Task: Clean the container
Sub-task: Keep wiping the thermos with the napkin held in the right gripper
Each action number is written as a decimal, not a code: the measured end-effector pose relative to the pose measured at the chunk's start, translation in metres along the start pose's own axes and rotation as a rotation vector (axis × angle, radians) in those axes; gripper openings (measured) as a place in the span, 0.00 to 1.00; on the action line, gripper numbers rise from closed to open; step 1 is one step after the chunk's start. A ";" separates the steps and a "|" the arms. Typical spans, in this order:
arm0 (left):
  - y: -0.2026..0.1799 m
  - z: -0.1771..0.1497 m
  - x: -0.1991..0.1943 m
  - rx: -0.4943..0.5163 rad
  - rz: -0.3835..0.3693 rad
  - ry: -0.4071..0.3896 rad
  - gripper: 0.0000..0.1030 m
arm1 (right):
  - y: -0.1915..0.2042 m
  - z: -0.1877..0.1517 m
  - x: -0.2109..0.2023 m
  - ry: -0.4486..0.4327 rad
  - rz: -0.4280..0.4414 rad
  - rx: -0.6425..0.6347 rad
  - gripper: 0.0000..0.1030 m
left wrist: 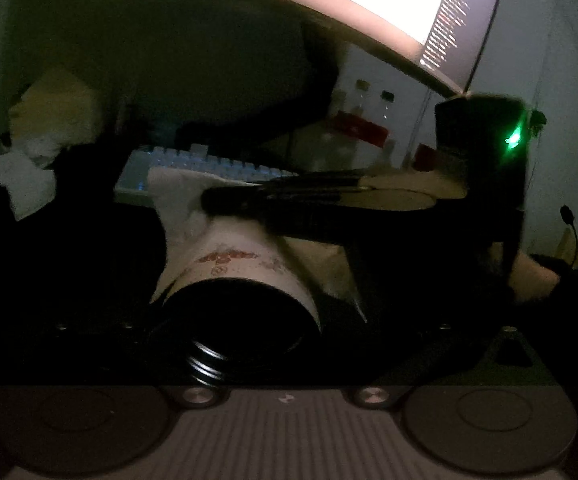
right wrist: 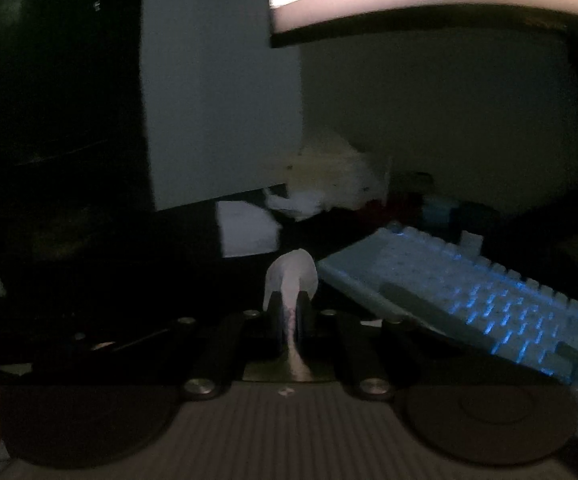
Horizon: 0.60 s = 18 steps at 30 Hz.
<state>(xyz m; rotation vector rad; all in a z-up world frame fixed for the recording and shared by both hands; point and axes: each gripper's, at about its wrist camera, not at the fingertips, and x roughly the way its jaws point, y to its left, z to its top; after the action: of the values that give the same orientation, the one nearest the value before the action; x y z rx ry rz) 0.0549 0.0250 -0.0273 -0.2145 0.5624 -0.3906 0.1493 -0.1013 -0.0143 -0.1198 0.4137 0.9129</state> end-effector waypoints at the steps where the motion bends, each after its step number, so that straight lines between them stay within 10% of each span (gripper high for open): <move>1: 0.001 0.000 0.006 -0.023 0.008 0.014 0.90 | -0.002 0.001 -0.004 0.006 0.010 0.020 0.08; 8: 0.011 0.002 0.041 -0.077 -0.075 0.039 0.23 | -0.009 -0.002 -0.038 -0.013 0.019 0.065 0.08; 15: 0.031 -0.001 0.020 0.068 -0.344 0.060 0.13 | -0.003 -0.019 -0.072 -0.037 -0.040 0.122 0.07; 18: 0.032 -0.009 0.008 0.103 -0.336 0.085 0.13 | 0.016 -0.030 -0.084 -0.082 -0.116 0.096 0.07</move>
<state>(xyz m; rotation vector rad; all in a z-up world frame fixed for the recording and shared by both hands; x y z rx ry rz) 0.0653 0.0496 -0.0485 -0.1937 0.5888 -0.7560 0.0825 -0.1626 -0.0075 -0.0180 0.3704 0.7795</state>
